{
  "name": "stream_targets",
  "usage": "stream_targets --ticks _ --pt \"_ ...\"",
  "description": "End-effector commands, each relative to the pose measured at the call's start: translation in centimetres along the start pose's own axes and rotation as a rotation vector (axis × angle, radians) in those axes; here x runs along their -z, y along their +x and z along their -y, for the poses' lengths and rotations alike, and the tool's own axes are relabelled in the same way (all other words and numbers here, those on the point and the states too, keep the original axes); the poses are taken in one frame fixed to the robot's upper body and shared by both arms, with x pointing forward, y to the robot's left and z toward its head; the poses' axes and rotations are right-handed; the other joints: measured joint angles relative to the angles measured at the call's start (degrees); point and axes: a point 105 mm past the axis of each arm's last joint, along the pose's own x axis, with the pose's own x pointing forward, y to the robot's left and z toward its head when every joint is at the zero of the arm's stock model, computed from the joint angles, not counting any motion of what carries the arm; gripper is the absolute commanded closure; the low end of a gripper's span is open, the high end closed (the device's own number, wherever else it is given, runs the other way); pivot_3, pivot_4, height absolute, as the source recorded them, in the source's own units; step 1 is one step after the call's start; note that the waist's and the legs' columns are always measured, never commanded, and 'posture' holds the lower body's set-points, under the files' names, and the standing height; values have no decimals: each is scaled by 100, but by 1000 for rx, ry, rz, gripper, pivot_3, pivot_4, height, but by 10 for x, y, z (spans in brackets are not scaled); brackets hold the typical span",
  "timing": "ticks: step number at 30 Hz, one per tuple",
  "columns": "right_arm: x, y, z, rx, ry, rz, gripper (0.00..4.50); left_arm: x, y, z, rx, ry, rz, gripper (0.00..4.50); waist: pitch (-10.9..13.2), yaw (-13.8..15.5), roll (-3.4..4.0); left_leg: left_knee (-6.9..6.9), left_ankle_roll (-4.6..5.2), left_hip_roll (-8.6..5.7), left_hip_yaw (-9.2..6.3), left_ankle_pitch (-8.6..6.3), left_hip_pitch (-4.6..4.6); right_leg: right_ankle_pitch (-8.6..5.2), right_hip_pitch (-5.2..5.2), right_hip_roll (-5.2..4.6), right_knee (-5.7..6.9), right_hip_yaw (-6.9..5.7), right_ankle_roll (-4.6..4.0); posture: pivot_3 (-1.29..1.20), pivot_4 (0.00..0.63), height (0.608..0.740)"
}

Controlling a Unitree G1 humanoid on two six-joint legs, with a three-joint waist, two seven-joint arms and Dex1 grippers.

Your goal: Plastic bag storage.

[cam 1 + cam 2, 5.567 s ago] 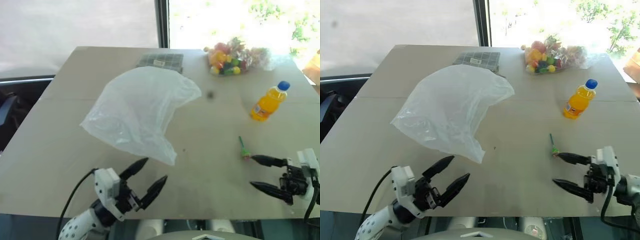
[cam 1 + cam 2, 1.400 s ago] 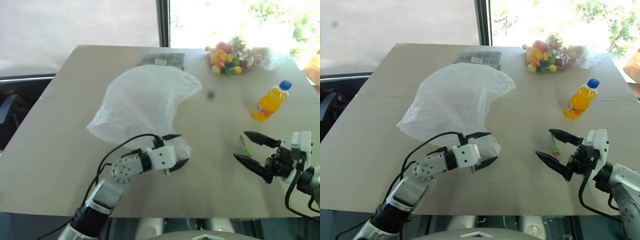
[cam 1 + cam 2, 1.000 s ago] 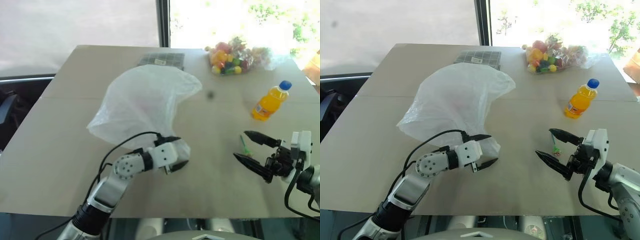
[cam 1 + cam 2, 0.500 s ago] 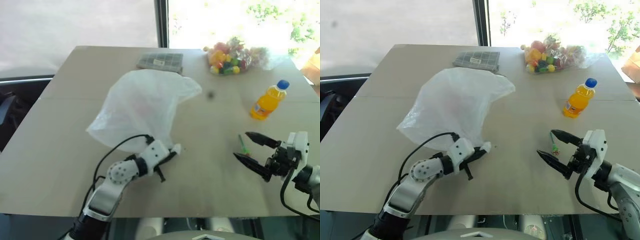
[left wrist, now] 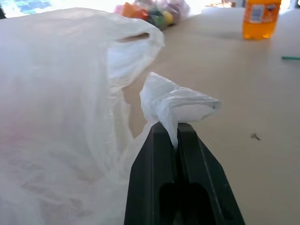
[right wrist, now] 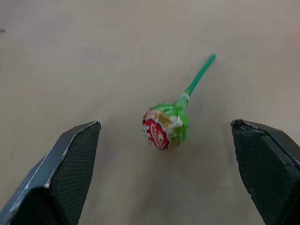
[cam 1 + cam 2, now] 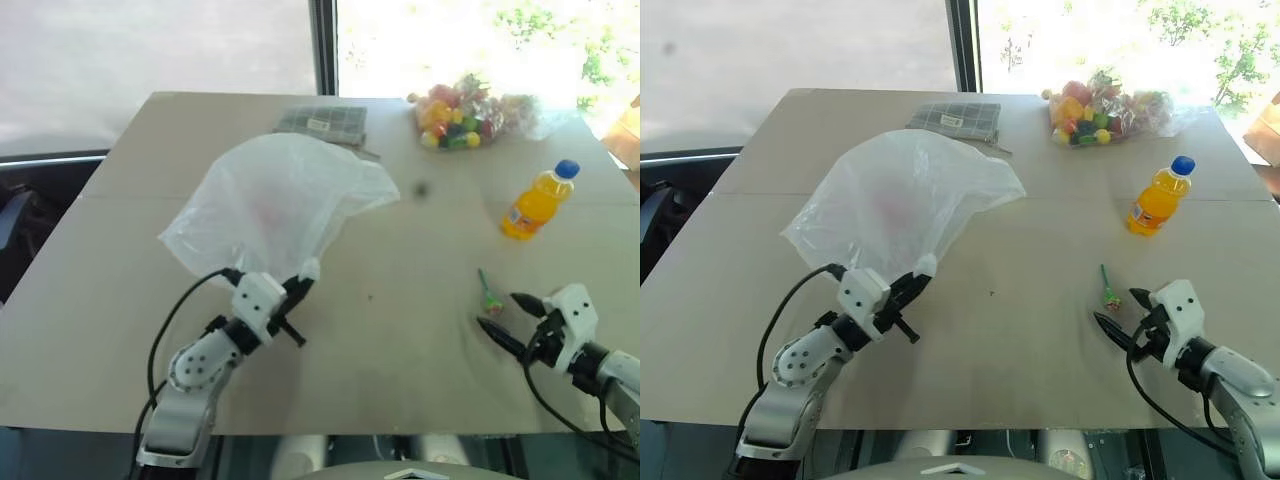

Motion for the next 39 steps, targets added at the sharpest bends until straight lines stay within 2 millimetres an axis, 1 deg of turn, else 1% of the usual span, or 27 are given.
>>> stream_targets --ticks 1,4,6,7,8,10,12,13,14,15,17,20,22,24,26,28,29,30,31,32,33,34,36,38,39 --pt "-6 7 0 21 -3 34 0 -25 -3 4 24 16 108 4439 -1 -1 0 1 0 0 0 0 0 0 0 1 0 0 0 0 150 740" --pt "-6 14 -1 19 9 42 0 -29 -8 13 82 8 129 4439 -1 -10 0 2 0 -1 4 0 1 0 0 2 0 2 0 0 150 740" --pt "-4 15 -1 20 13 34 541 -32 -12 17 111 4 145 4500 -1 -9 -2 2 0 -1 6 0 1 0 0 4 0 3 0 0 150 740" --pt "-2 15 -1 16 11 22 697 -33 -14 17 116 4 149 4500 -2 -8 -1 2 0 0 6 0 1 0 0 4 0 3 0 0 150 740" --pt "-1 15 -1 11 7 16 1319 -34 -15 16 117 5 153 4500 -2 -6 -2 2 0 0 6 0 1 0 -1 4 0 3 0 0 150 740" --pt "-1 14 0 8 0 12 2216 -36 -17 15 119 0 167 4500 -2 -2 -2 2 0 1 5 0 1 0 0 6 0 2 0 0 150 740" --pt "-2 15 0 6 4 19 3427 -39 -18 14 125 0 180 4500 -2 -3 -2 2 0 1 4 0 2 0 0 8 0 1 0 0 150 740" --pt "-4 17 0 -1 2 26 3661 -40 -18 14 127 0 188 4500 -2 -3 -2 2 0 1 5 0 2 0 0 10 0 2 0 0 150 740" --pt "-6 19 -1 -11 -5 33 3740 -42 -18 13 128 -1 197 4500 -2 -4 -3 2 0 1 5 0 2 0 0 10 0 2 0 0 150 740" --pt "-10 22 -3 -24 -11 42 3740 -44 -17 13 131 -6 207 4500 -2 -10 -3 2 0 1 5 0 2 0 0 11 0 2 0 0 150 740" --pt "-24 34 -12 -77 -16 85 3740 -48 -16 16 154 -18 229 4500 -1 -21 -3 2 1 2 12 0 5 0 -1 16 1 0 0 0 150 740" --pt "-52 59 -43 -239 -41 139 3740 -55 -14 20 188 -30 254 4500 1 -68 -3 5 1 10 23 0 10 1 -3 25 6 1 -1 0 150 740" --pt "-62 68 -56 -304 -50 152 3740 -57 -14 21 193 -37 263 4500 1 -80 -4 8 1 11 23 0 11 1 -5 27 12 0 -1 0 150 740" --pt "-76 93 -76 -390 -104 181 3740 -57 -15 24 225 -36 262 4500 4 -78 -11 7 1 10 20 0 9 1 -5 27 12 -3 -2 0 150 740" --pt "-83 109 -90 -450 -156 193 3740 -57 -16 26 242 -37 262 4500 5 -100 -10 7 1 10 22 0 6 1 -10 33 12 -3 -1 0 150 740" --pt "-92 134 -114 -519 -164 204 3740 -57 -18 28 264 -43 265 4500 5 -108 -13 6 1 5 21 0 5 1 -10 41 12 -7 -1 0 150 740" --pt "-95 143 -121 -538 -161 205 3740 -57 -18 29 272 -45 266 4500 7 -131 -14 5 1 4 22 0 6 1 -10 45 12 -6 -1 0 150 740" --pt "-106 156 -135 -577 -171 232 3740 -58 -18 32 288 -49 266 4500 9 -145 -13 5 1 4 23 0 6 1 -11 46 13 -5 0 0 150 740" --pt "-121 172 -151 -606 -168 259 3740 -57 -20 35 305 -50 261 4500 9 -159 -13 5 1 4 27 1 5 1 -15 46 22 -2 0 0 150 740" --pt "-137 184 -167 -632 -172 289 3740 -56 -21 37 319 -55 257 4500 18 -213 -19 7 1 3 29 1 8 2 -17 47 30 -1 0 0 150 740" --pt "-153 193 -182 -661 -175 322 3740 -55 -23 39 328 -58 253 4500 31 -246 -16 10 0 6 40 1 11 7 -26 55 51 11 10 0 150 740" --pt "-164 199 -192 -682 -175 338 3740 -54 -24 40 334 -60 249 4500 33 -269 -15 15 -1 6 40 2 9 12 -36 57 70 13 19 0 150 740" --pt "-178 207 -205 -700 -203 368 3740 -52 -25 42 341 -73 243 4500 34 -243 -14 17 -5 8 30 4 9 12 -50 57 89 4 19 0 150 740" --pt "-188 212 -210 -704 -199 383 2732 -49 -28 45 346 -83 236 4500 34 -235 -14 15 -6 6 25 3 9 12 -48 54 88 -1 18 0 150 740" --pt "-192 214 -211 -704 -187 391 2473 -48 -29 46 345 -86 231 4500 33 -216 -14 14 -6 3 28 3 8 12 -49 49 86 0 19 0 150 740"
